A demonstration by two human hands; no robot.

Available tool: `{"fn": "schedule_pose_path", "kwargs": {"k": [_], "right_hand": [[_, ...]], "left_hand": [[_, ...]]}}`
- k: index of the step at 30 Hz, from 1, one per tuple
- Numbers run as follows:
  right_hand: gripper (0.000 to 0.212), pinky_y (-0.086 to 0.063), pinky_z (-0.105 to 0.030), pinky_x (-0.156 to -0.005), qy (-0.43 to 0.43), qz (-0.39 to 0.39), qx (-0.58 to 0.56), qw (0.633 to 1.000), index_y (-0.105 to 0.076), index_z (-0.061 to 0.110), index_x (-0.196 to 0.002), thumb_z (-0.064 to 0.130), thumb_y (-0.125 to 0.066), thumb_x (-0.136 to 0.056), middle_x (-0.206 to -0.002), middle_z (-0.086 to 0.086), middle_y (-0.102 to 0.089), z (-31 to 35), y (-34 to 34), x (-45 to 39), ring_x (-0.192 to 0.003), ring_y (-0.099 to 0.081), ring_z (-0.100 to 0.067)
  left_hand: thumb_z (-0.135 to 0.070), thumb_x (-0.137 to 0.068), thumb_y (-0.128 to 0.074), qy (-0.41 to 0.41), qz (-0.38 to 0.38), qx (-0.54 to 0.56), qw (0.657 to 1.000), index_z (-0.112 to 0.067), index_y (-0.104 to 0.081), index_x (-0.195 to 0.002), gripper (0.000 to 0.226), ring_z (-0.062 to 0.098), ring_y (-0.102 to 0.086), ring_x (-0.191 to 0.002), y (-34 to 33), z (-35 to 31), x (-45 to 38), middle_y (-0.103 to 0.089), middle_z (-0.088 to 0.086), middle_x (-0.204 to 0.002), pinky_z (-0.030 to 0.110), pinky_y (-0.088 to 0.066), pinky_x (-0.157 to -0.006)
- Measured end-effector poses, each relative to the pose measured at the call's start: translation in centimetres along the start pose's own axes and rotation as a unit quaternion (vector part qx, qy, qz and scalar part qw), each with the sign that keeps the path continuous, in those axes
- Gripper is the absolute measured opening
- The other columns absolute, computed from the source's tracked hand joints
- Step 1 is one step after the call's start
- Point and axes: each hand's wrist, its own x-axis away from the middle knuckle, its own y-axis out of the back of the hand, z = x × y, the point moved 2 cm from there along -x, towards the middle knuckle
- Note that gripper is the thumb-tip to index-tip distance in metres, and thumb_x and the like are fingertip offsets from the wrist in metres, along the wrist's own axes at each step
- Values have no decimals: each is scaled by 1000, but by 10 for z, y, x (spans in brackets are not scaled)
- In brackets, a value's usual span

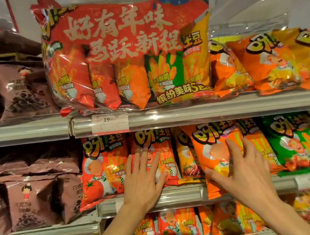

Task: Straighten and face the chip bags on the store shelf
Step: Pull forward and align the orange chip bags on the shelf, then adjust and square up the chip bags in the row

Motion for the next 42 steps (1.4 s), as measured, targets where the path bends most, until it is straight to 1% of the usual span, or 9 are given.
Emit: {"fn": "schedule_pose_path", "kwargs": {"k": [6,9,12,15,19,22,26,31,42], "right_hand": [[99,-33,-55,-108,-4,13,-31,999,-36,20,-150,80,-55,-73,-155,-21,-29,-3,1,3,-141,-31,-40],[99,-34,-55,-109,4,10,-83,996,-34,24,-150,81,-55,-72,-155,-17,-27,0,4,5,-142,-28,-37],[103,-34,-52,-112,20,29,-128,991,-29,30,-151,89,-47,-68,-157,-9,-22,14,4,8,-144,-25,-32],[104,-33,-48,-113,53,50,-159,985,-23,34,-152,88,-47,-67,-157,-3,-18,35,2,15,-144,-24,-27],[102,-31,-46,-115,84,61,-183,978,-19,37,-152,88,-48,-68,-157,-3,-16,60,-3,24,-143,-24,-26],[104,-27,-44,-117,104,79,-188,973,-14,37,-153,88,-48,-69,-160,-3,-10,73,-8,27,-147,-17,-24],[99,-21,-39,-120,136,121,-247,952,-3,40,-155,84,-47,-78,-162,9,1,78,-5,26,-150,-6,-14],[78,-33,-34,-112,21,116,-257,959,-23,20,-154,66,-40,-94,-155,-5,-29,44,-3,-24,-140,-35,-20],[133,-33,-46,-114,-145,267,-126,944,-3,5,-156,89,-53,-66,-157,-22,-24,35,-55,-68,-143,-29,-37]], "left_hand": [[-60,-102,-29,-3,-42,74,996,-23,-41,-152,63,31,-28,-149,10,-6,4,-39,12,-156,49,-12,-122],[-53,-101,-40,12,-86,248,965,-22,-49,-143,53,11,-35,-139,32,-13,9,-44,-3,-149,33,-31,-114],[-57,-96,-52,84,6,450,889,-30,-51,-138,50,-7,-53,-112,57,-25,6,-56,-13,-131,16,-43,-94],[-62,-86,-57,133,117,595,784,-33,-43,-142,65,0,-62,-108,69,-34,0,-63,-12,-124,23,-50,-92],[-46,-85,-72,177,109,684,699,-29,-46,-137,61,14,-73,-100,67,-29,1,-71,3,-116,32,-60,-84],[-45,-73,-83,186,86,683,701,-30,-45,-138,76,18,-73,-101,64,-16,5,-72,6,-117,42,-59,-91],[-20,-86,-75,197,35,678,707,-27,-48,-134,55,7,-73,-91,67,-3,8,-71,2,-113,21,-58,-71],[-19,-91,-70,188,18,645,741,-26,-48,-138,52,-2,-71,-87,69,16,16,-67,-3,-118,14,-55,-65],[-28,-94,-67,189,12,618,763,-36,-51,-137,47,2,-68,-105,73,36,27,-71,-15,-118,23,-57,-80]]}}
